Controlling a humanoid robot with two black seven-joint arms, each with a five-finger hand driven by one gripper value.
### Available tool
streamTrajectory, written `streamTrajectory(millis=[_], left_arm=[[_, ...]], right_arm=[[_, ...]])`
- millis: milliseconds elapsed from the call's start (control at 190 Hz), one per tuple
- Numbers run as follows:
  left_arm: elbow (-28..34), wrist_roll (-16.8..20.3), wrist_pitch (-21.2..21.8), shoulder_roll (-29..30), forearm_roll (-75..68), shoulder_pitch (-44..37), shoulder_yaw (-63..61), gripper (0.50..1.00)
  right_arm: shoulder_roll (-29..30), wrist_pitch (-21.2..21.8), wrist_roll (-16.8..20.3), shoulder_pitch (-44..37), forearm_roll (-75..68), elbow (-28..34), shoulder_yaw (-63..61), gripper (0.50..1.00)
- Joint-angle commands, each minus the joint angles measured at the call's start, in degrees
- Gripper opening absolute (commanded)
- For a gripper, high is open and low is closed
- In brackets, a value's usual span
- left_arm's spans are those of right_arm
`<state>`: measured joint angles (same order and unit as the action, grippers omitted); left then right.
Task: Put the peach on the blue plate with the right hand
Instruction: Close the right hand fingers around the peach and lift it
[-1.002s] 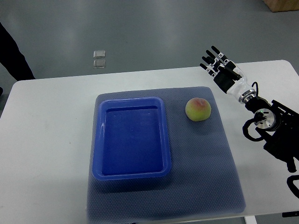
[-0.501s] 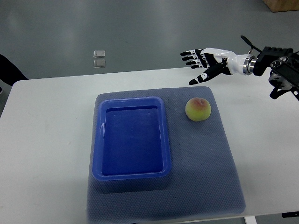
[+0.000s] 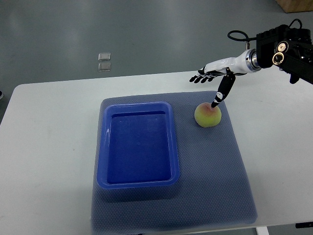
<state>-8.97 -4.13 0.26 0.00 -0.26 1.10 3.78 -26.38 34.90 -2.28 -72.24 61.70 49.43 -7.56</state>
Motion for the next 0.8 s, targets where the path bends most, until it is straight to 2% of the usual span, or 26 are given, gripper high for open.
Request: streamTrajectory(millis=[0, 42, 47, 90, 227, 232, 343, 432, 438, 796], left_arm=[[0.0, 0.0, 0.0, 0.0, 0.0, -0.3, 0.0, 1.000], [0.0, 0.0, 0.0, 0.0, 0.0, -0.3, 0.0, 1.000], [-0.1, 0.0, 0.0, 0.0, 0.0, -0.3, -0.1, 1.000], [-0.1, 0.0, 0.0, 0.0, 0.0, -0.3, -0.1, 1.000], [-0.2, 0.0, 0.0, 0.0, 0.0, -0.3, -0.2, 1.000], [-0.2, 0.0, 0.0, 0.0, 0.0, -0.3, -0.2, 1.000], [-0.2, 0.0, 0.0, 0.0, 0.0, -0.3, -0.2, 1.000], [-0.2, 0.0, 0.0, 0.0, 0.0, -0.3, -0.2, 1.000], [-0.2, 0.0, -0.1, 0.0, 0.0, -0.3, -0.2, 1.000], [-0.2, 0.0, 0.0, 0.0, 0.0, -0.3, -0.2, 1.000]], right_arm=[[0.5, -2.2, -0.4, 2.7, 0.1, 0.1, 0.1, 0.956], [0.5, -2.2, -0.4, 2.7, 0.1, 0.1, 0.1, 0.956], [0.9, -3.8, -0.5, 3.7, 0.8, 0.1, 0.2, 0.956], [1.1, -4.6, -0.5, 4.4, 1.1, 0.1, 0.3, 0.956], [1.2, -5.5, -0.5, 4.7, 1.3, 0.1, 1.0, 0.956], [1.2, -6.5, -0.5, 5.0, 1.4, 0.1, 1.7, 0.956], [1.3, -9.1, -0.6, 5.5, 3.1, 0.1, 3.2, 0.956], [1.3, -9.1, -0.6, 5.5, 3.1, 0.1, 3.2, 0.956], [1.3, -11.0, -0.6, 6.4, 4.3, 0.1, 3.4, 0.954], [1.3, -13.3, -1.4, 8.3, 4.4, 0.1, 3.4, 0.944]])
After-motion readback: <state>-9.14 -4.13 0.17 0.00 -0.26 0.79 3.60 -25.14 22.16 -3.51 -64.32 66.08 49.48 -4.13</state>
